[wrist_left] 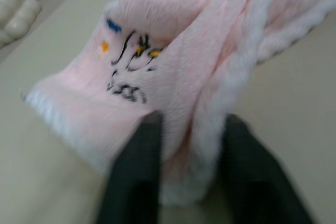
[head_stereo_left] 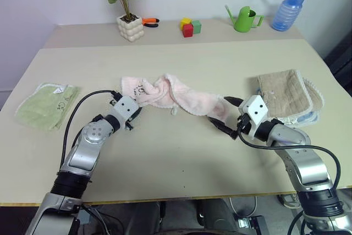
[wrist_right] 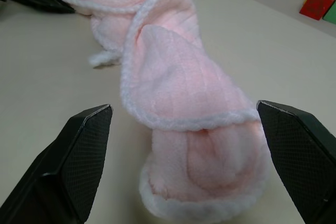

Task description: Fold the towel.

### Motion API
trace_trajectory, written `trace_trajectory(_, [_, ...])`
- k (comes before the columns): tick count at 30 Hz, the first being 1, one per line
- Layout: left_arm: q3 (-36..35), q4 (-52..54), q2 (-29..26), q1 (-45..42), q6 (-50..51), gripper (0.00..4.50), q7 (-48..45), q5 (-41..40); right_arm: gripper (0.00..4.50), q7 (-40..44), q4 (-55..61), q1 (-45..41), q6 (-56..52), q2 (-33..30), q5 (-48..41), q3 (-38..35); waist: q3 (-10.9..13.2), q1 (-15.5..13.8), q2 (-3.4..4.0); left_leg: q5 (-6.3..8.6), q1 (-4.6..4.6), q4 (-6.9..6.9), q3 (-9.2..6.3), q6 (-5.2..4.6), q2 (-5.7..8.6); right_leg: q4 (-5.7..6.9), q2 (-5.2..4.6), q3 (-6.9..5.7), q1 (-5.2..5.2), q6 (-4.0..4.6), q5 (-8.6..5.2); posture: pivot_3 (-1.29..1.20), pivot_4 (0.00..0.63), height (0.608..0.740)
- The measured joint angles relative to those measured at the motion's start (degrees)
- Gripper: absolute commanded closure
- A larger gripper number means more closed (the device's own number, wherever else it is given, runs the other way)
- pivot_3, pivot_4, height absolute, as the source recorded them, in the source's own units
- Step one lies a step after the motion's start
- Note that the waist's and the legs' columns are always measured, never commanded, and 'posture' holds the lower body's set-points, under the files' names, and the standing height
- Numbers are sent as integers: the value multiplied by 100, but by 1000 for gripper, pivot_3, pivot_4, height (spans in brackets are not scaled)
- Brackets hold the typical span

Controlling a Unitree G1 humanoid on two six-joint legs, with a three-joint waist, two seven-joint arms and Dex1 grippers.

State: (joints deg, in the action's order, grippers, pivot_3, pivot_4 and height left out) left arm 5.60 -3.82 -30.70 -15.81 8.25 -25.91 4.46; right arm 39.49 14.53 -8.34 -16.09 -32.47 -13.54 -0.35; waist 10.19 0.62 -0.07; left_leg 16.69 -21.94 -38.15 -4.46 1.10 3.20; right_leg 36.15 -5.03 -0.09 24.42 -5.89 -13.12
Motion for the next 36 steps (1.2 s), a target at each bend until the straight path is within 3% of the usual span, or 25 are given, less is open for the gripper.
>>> trace_trajectory(7, [-228,283,10,278,46,4403,111,-23,0,98,132,-244,205,-91,534,520,0,0,-1,0,-2,0,0,0,0,0,-1,0,1,0,0,0,150,731])
trace_trajectory(11, [-418,500,64,399,141,4403,135,-97,0,-48,100,-429,588,-147,1338,1045,0,-3,-1,0,-2,0,0,1,1,0,-1,-1,2,0,0,0,150,731])
trace_trajectory(19, [-463,522,151,440,154,4403,95,-145,0,-417,-506,-674,1462,-342,2565,1429,0,-5,-2,-1,-3,0,1,1,3,-1,-1,0,2,0,0,0,150,731])
trace_trajectory(22, [-461,523,151,447,173,3572,-25,-234,0,-442,-679,-676,1696,-389,2802,1493,0,-2,-2,-1,-2,0,1,2,3,-1,-1,0,3,0,0,0,150,731])
trace_trajectory(26, [-423,525,44,548,128,1719,-55,-111,0,-444,-699,-676,1800,-379,2862,1490,0,4,-2,-1,-2,0,1,2,1,-1,1,0,3,0,0,0,150,731])
trace_trajectory(31, [-434,662,-59,732,21,1719,-32,-42,0,-455,-697,-674,1805,-341,2900,1489,0,1,-2,-1,-2,0,1,1,1,-1,0,0,2,0,0,0,150,731])
trace_trajectory(34, [-446,758,-99,857,11,2576,-41,-41,0,-471,-695,-675,1781,-268,2895,1478,0,5,-2,-1,-1,1,1,1,1,-1,0,0,2,1,0,0,150,731])
trace_trajectory(36, [-442,797,-106,934,14,3560,-90,-42,0,-471,-695,-674,1771,-244,2894,1475,0,5,-2,-1,-1,1,1,1,1,-1,0,0,2,1,0,0,150,731])
